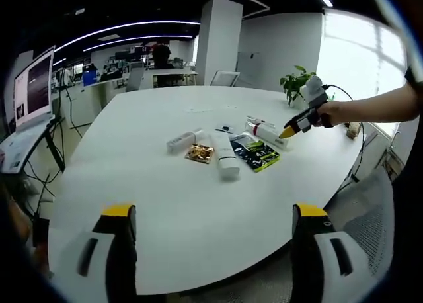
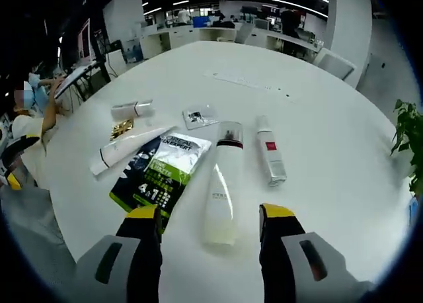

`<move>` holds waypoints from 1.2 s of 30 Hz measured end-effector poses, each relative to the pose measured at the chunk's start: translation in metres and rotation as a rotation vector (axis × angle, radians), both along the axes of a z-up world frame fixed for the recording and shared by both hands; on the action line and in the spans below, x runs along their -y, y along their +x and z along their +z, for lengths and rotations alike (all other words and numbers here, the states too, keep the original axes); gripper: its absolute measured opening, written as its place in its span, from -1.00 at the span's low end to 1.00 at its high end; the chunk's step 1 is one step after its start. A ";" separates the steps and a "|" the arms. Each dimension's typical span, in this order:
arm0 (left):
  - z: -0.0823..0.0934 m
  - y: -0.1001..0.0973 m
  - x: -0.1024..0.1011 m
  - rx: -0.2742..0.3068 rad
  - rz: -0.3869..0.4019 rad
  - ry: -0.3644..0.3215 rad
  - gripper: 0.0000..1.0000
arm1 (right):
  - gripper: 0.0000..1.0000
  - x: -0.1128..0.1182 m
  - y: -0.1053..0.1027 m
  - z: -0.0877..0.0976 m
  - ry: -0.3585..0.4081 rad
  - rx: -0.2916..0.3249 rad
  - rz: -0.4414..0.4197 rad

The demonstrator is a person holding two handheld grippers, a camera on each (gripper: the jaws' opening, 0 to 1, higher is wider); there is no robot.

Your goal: Arrange the skincare products in the storage area until every visible bottle or jar stands upright without overlapping.

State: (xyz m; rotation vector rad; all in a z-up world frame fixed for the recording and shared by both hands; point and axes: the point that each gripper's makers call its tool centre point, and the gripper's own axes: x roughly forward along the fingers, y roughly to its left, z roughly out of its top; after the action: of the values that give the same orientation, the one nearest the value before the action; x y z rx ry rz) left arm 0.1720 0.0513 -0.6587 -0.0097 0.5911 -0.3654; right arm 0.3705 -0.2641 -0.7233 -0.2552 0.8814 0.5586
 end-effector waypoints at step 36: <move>-0.004 0.012 -0.004 -0.020 -0.004 0.018 0.81 | -0.25 -0.008 0.052 -0.041 -0.168 -0.225 0.014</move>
State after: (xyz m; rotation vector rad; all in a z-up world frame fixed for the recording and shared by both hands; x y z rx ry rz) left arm 0.1835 0.0549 -0.6630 0.0050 0.6142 -0.3638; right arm 0.4228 -0.2558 -0.7638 -0.3562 1.1474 0.5330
